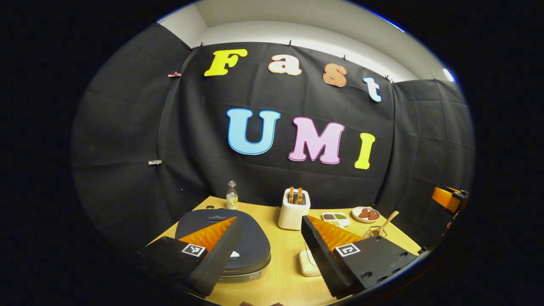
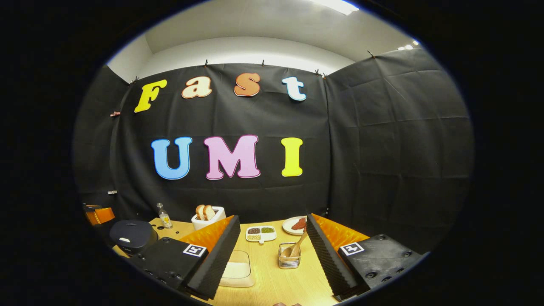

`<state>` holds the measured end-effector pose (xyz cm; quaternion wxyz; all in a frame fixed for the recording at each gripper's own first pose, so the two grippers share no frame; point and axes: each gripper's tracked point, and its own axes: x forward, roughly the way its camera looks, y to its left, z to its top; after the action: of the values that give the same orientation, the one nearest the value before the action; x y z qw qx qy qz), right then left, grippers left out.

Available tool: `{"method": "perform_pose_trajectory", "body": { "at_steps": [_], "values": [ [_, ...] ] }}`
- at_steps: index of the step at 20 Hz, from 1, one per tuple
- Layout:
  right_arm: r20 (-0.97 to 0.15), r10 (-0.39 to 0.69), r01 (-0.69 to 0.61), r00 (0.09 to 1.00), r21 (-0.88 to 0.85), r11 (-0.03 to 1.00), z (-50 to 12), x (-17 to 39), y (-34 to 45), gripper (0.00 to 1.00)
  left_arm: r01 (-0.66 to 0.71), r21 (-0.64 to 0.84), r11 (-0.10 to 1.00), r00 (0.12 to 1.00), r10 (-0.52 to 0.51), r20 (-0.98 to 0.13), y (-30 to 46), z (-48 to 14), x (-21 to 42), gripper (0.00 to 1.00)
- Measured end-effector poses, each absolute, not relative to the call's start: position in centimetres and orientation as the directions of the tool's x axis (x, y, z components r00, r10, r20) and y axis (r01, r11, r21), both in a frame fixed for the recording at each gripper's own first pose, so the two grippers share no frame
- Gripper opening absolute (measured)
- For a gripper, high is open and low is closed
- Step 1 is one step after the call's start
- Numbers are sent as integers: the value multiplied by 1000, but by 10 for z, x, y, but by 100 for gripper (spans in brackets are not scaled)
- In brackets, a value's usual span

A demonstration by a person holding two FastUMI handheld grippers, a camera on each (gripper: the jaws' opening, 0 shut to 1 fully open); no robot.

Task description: Close the left gripper, press the button to open the rice cooker; take a wooden spoon from the chopstick holder with the right hand, scoop a spoonful of rice and pour it into the rice cooker, then put the wooden spoon back into the chopstick holder.

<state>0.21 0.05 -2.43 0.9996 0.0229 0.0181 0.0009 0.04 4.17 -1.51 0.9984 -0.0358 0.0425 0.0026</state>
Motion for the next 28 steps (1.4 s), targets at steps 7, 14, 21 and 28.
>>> {"method": "perform_pose_trajectory", "body": {
  "at_steps": [7,14,21,28],
  "values": [
    [-107,2,0,994,18,1000,-53,-17,-6,98,-54,-64,997,979,40,-199,90,-40,9,75],
    [-142,-12,15,990,20,1000,-64,-27,-10,98,-48,-84,995,957,22,-291,114,-68,22,30],
    [-174,-34,37,984,14,999,-74,-34,-17,98,-22,-112,993,918,-25,-396,114,-113,42,5],
    [-203,-59,63,978,15,998,-81,-35,-26,98,-26,-159,987,879,-54,-475,109,-141,54,6]
  ]
}}
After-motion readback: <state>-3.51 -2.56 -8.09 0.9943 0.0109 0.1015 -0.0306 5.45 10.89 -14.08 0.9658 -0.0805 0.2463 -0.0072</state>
